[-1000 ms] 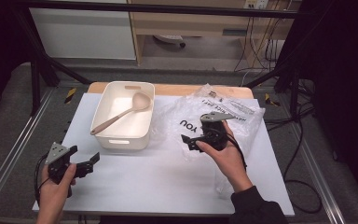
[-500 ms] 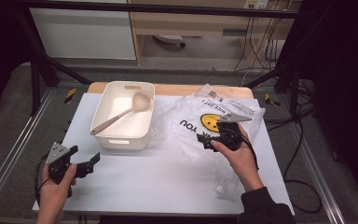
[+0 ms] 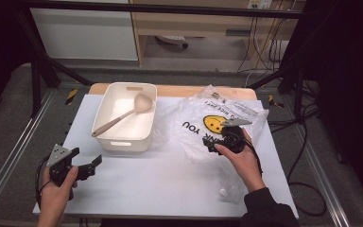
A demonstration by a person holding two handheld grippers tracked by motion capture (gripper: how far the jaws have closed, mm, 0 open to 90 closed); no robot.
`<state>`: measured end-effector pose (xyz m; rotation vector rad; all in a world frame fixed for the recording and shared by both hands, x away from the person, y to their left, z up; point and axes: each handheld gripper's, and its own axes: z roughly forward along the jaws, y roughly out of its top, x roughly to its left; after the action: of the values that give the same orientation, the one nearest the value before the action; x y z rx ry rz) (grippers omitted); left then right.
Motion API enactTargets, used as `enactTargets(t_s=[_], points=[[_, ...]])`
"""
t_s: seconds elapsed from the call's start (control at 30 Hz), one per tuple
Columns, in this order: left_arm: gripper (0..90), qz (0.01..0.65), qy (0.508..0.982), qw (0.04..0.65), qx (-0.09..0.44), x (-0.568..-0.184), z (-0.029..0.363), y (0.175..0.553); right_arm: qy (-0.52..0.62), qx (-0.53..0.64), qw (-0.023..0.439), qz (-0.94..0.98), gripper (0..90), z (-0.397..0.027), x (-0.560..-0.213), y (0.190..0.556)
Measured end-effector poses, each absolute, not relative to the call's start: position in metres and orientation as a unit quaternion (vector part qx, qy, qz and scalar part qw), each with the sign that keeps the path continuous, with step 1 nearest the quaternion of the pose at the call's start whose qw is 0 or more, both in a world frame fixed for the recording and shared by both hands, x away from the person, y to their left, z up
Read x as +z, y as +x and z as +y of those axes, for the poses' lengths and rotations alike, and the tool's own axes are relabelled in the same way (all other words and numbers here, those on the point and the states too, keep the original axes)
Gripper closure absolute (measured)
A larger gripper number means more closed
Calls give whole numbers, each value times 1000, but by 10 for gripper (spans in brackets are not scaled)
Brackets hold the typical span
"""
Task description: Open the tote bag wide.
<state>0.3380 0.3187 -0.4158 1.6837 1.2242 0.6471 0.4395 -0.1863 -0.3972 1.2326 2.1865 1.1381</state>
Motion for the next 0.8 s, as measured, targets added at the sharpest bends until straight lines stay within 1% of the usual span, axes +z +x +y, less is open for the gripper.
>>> enactTargets(t_s=[0.3,0.53,0.8], points=[[56,499,684,462,263,-416,318,338,433,382,190,794,66,-179,-412,443],[56,499,685,461,262,-417,318,338,424,368,176,809,67,-170,-425,445],[56,500,686,459,262,-417,318,339,412,349,183,821,64,-161,-438,451]])
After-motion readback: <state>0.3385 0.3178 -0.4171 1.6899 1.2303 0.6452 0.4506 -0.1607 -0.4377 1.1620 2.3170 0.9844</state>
